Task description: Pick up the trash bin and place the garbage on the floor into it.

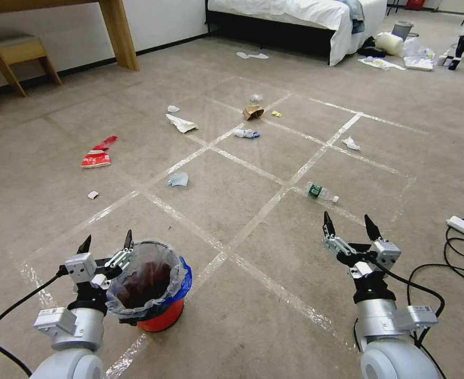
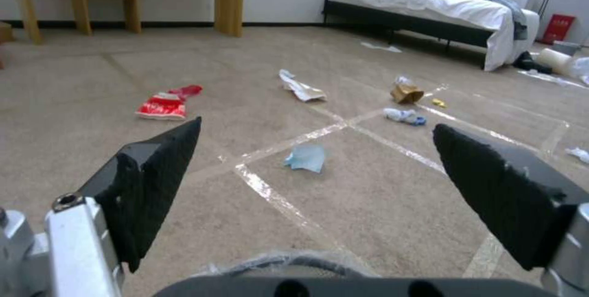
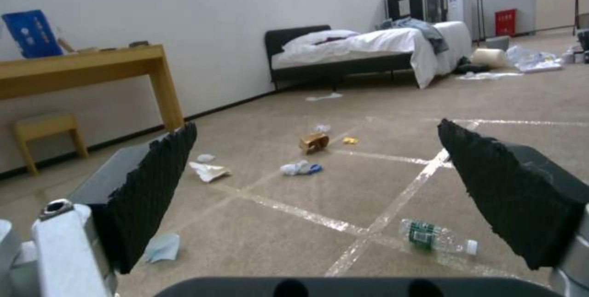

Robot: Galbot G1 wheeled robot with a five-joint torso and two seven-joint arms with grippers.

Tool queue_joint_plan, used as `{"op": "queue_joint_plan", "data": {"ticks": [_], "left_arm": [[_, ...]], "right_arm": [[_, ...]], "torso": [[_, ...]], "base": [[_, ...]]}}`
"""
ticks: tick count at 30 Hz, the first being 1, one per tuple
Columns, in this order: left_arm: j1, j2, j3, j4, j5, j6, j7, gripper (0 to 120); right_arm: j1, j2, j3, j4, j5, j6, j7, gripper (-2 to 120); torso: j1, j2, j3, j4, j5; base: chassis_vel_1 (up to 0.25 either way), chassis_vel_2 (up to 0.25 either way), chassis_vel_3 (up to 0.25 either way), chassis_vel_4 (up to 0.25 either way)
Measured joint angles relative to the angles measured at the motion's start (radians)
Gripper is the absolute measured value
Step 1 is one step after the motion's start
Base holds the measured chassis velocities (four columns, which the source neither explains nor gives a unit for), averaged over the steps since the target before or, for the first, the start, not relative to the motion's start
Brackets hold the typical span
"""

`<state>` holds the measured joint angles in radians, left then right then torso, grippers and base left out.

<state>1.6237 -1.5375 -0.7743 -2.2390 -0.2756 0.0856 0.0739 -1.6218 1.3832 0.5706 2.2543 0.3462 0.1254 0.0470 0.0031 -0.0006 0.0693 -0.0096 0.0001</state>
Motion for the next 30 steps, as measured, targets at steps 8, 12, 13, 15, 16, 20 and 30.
{"op": "queue_joint_plan", "data": {"ticks": [8,12,13,15,16,20,30], "left_arm": [[-0.002,0.002,0.002,0.002,-0.002,0.000,0.000,100],[0.002,0.006,0.003,0.002,-0.004,0.009,-0.001,100],[0.007,0.011,0.003,0.002,-0.012,0.017,-0.002,100],[0.019,0.028,0.001,0.002,-0.033,0.043,-0.007,100],[0.019,0.028,0.001,0.002,-0.033,0.043,-0.007,100],[0.026,0.080,-0.020,-0.001,-0.108,0.119,-0.030,100],[-0.022,0.367,-0.069,0.057,-0.567,0.442,-0.152,100]], "right_arm": [[0.000,-0.002,0.000,-0.002,0.001,0.006,-0.002,100],[0.000,-0.008,0.009,0.001,0.011,0.008,-0.002,100],[-0.001,-0.012,0.013,0.002,0.018,0.011,-0.002,100],[-0.001,-0.017,0.018,0.002,0.023,0.014,-0.002,100],[-0.001,-0.017,0.018,0.002,0.023,0.014,-0.002,100],[0.003,-0.018,0.019,-0.003,0.024,0.015,-0.001,100],[-0.002,-0.006,0.019,-0.009,0.010,0.015,-0.001,100]], "torso": [[0.000,0.000,0.000,0.0000,0.0000],[0.000,0.000,0.000,0.0000,0.0000],[0.000,0.000,0.000,0.0000,0.0000],[0.000,0.000,0.000,0.0000,0.0000],[0.000,0.000,0.000,0.0000,0.0000],[0.000,0.000,0.000,0.0000,-0.0001],[0.000,0.000,0.000,0.0000,0.0000]], "base": [[0.000,0.000,0.000,0.000],[0.000,0.000,0.000,0.000],[0.000,0.000,0.000,0.000],[0.000,0.000,0.000,0.000],[0.000,0.000,0.000,0.000],[0.000,0.000,0.000,0.000],[0.000,0.000,0.000,0.000]]}}
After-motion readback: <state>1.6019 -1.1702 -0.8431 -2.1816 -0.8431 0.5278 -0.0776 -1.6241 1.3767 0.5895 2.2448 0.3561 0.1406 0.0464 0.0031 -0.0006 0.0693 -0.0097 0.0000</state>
